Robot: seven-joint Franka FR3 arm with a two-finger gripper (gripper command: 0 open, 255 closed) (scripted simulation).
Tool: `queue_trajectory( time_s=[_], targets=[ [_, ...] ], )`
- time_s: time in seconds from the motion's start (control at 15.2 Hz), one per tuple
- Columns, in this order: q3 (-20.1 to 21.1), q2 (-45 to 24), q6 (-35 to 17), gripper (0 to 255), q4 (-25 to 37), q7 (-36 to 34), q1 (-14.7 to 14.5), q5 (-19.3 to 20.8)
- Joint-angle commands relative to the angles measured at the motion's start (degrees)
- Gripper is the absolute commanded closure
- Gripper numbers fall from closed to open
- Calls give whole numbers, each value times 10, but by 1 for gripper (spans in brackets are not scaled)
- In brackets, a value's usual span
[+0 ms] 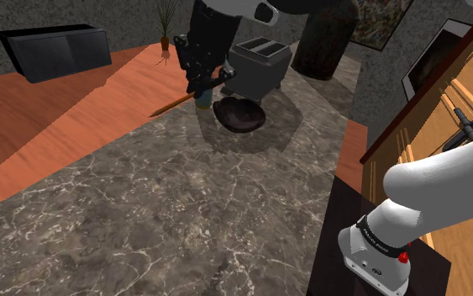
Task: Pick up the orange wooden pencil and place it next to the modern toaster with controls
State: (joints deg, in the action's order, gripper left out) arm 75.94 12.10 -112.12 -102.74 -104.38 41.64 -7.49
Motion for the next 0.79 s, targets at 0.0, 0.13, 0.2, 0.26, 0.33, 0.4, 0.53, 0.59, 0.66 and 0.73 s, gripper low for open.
queue_trajectory(
  time_s=[0.0, 0.13, 0.2, 0.26, 0.33, 0.4, 0.53, 0.59, 0.66, 0.73],
  targets=[
    [4, -4, 16, 255, 18, -2, 5, 5],
    [7, -8, 32, 255, 35, -4, 9, 9],
    [10, -10, 39, 255, 44, -5, 12, 11],
    [13, -13, 47, 255, 53, -6, 15, 14],
    [17, -15, 55, 255, 62, -8, 18, 17],
    [22, -18, 62, 255, 71, -10, 23, 20],
    [34, -26, 78, 255, 90, -15, 33, 28],
    [42, -31, 86, 255, 100, -17, 39, 33],
    [44, -32, 88, 255, 103, -18, 40, 35],
    [-19, -11, 86, 255, 87, 8, 1, 11]
  ],
)
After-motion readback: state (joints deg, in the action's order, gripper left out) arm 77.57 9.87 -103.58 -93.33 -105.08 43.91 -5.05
